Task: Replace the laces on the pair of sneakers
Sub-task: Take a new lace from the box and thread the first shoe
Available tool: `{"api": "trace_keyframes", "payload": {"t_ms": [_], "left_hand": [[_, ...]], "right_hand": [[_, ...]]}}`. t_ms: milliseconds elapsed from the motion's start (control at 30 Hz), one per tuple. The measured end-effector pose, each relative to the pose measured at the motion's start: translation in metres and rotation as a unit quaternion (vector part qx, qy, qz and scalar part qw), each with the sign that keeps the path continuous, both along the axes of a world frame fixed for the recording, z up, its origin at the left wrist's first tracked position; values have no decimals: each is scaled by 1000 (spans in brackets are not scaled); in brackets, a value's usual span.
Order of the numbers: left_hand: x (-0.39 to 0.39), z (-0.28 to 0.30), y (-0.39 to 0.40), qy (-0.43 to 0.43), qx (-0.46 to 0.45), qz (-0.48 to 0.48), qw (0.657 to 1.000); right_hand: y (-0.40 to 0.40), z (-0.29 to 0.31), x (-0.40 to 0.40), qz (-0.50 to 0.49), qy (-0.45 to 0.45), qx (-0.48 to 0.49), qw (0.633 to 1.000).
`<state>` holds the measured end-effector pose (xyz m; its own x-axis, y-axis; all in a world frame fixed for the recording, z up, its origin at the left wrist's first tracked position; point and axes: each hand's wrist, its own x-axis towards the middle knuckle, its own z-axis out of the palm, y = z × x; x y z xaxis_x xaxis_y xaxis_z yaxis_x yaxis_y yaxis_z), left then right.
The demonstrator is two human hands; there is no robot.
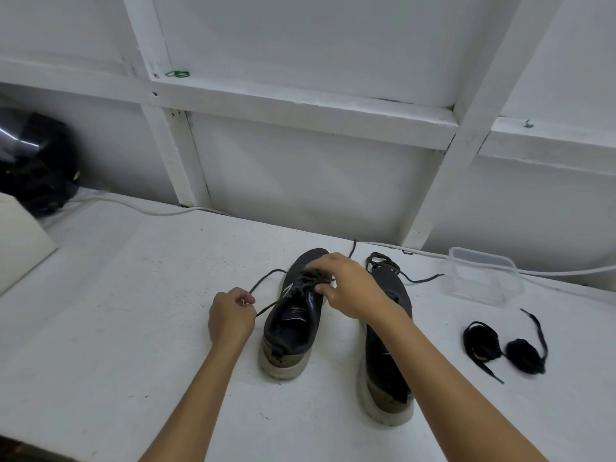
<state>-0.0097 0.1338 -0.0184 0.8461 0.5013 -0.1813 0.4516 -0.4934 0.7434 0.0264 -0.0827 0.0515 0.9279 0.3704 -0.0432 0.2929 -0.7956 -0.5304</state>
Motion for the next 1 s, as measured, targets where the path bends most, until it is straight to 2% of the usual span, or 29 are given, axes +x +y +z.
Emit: {"api": "trace_keyframes", "payload": {"t_ms": [133, 233, 300, 367, 467, 633, 767, 1000], "left_hand": [[-1, 4, -5, -20, -1, -77, 997], [-4, 19, -14, -109, -3, -133, 985], [-6, 29, -19, -148, -51, -189, 969], [-7, 35, -20, -120, -84, -263, 954], [-6, 36, -19, -81, -44, -324, 942], [-4, 46, -24, -63, 3, -310, 949], [-7, 44, -27, -50, 24, -241, 969], [-10, 47, -38, -35, 61, -161, 984]], "right_hand": [[4, -1, 1, 11, -1, -75, 997], [1, 4, -1, 9, -14, -63, 998], [-1, 11, 1, 4, -2, -52, 999], [-3, 21, 4, -9, 16, -41, 999], [-6, 37, 6, -22, 24, -29, 999], [-9, 68, 10, -7, 66, -43, 997], [-15, 97, 13, -5, 82, -73, 994], [-33, 133, 13, -12, 53, -102, 993]]}}
